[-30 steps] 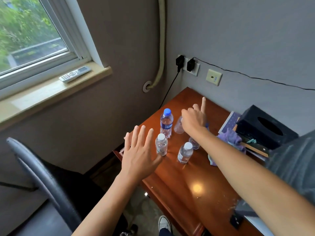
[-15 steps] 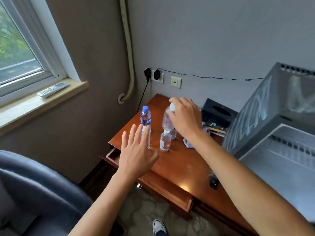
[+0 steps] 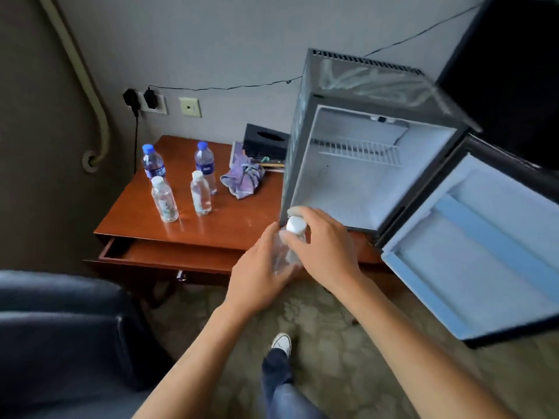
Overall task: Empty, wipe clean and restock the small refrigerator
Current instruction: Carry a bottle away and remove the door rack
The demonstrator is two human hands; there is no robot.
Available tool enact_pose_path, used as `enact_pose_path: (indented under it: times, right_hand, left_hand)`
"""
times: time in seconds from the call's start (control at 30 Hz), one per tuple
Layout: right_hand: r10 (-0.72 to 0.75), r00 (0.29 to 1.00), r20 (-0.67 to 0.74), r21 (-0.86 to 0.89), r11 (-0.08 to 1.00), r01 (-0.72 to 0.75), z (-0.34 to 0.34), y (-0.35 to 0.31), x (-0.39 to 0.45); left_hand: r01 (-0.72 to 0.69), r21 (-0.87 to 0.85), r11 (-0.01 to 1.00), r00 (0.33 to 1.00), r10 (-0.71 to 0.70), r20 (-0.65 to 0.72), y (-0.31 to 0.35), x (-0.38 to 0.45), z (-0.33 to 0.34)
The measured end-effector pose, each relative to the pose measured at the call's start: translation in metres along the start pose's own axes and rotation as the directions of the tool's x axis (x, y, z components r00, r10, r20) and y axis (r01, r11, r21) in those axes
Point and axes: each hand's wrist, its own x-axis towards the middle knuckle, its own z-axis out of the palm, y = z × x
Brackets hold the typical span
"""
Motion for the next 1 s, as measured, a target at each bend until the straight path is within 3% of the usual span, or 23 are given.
enact_pose_path:
  times: [0.2,0.37,0.5,0.73,1.0]
  right_hand:
    - [0.276,0.953,-0.128,0.189,0.95,-0.25,-0.049,0.038,-0.088]
    - [0.605,0.78,-0.158,0.583,0.695,-0.421,-0.088,0.081,-0.146]
    - [0.738,0.614,-0.279,0.682,0.603,-0.414,-0.127,0.124,-0.19]
    - [0.817,0.417,-0.397,0.722,0.559,-0.407,-0.224,0.211,-0.284]
    - [0.841,0.282,-0.462,0.748,0.54,-0.385,-0.333,0.319,-0.399]
  left_hand:
    - [0.032,-0.453,0.891,0.962,0.096,0.256,0.051,-0.034,0.064]
    - [-0.001,-0.586,0.81,0.883,0.276,0.381,0.115,-0.054,0.132]
    - [-0.002,-0.609,0.794,0.804,0.363,0.471,0.165,-0.071,0.194]
    - [-0.002,-0.567,0.824,0.627,0.443,0.641,0.258,-0.118,0.319]
    - [-0.052,-0.569,0.821,0.49,0.517,0.702,0.38,-0.183,0.46]
